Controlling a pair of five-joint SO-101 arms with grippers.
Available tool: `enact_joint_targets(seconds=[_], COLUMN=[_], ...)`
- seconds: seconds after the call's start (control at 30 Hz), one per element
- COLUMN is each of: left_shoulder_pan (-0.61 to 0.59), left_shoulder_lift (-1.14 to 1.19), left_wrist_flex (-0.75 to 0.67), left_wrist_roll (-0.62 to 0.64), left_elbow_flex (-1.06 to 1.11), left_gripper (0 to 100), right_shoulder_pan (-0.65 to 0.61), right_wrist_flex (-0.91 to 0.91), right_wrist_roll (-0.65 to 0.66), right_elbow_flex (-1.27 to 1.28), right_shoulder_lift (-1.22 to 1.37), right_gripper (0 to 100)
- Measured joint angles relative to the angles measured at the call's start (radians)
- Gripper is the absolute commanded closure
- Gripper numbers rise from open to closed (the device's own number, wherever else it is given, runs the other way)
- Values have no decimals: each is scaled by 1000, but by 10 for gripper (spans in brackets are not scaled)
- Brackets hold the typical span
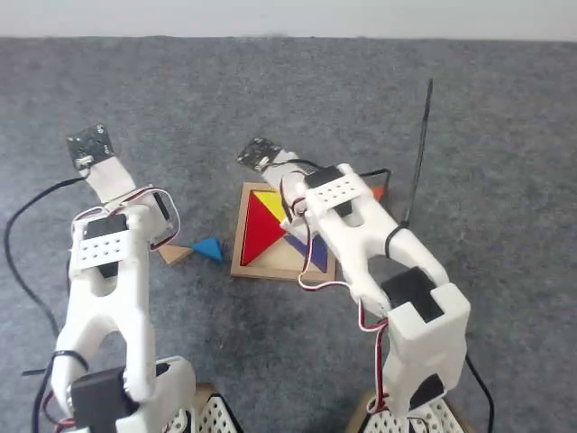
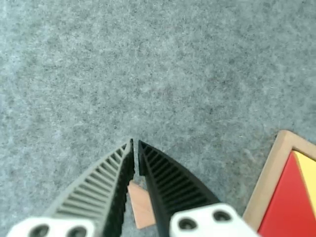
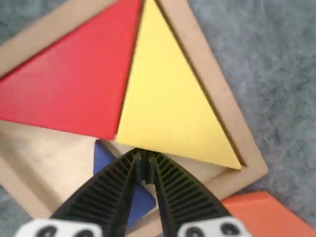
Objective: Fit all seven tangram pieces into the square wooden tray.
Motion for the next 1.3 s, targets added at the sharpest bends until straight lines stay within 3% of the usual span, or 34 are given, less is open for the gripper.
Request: enact_joint_targets(seconds=[0.27, 0.53, 0.7, 0.87, 1.3], left_shoulder_pan=[0, 0, 0, 0, 0], left_shoulder_lift=[0, 0, 0, 0, 0], left_wrist_flex=[0, 0, 0, 0, 0], left_wrist_roll=[0, 0, 0, 0, 0], left_elbow_flex=[0, 0, 0, 0, 0], left_gripper=[987, 987, 987, 987, 987], right_shoulder_pan=[-46, 21, -68, -187, -126], right_wrist_flex=[-3, 91, 172, 87, 32], right_wrist_roll=[3, 2, 2, 5, -31], right_elbow_flex=[-14, -14, -3, 100, -46], right_shoulder_lift=[0, -87, -161, -167, 37], right_gripper=[991, 991, 991, 991, 991])
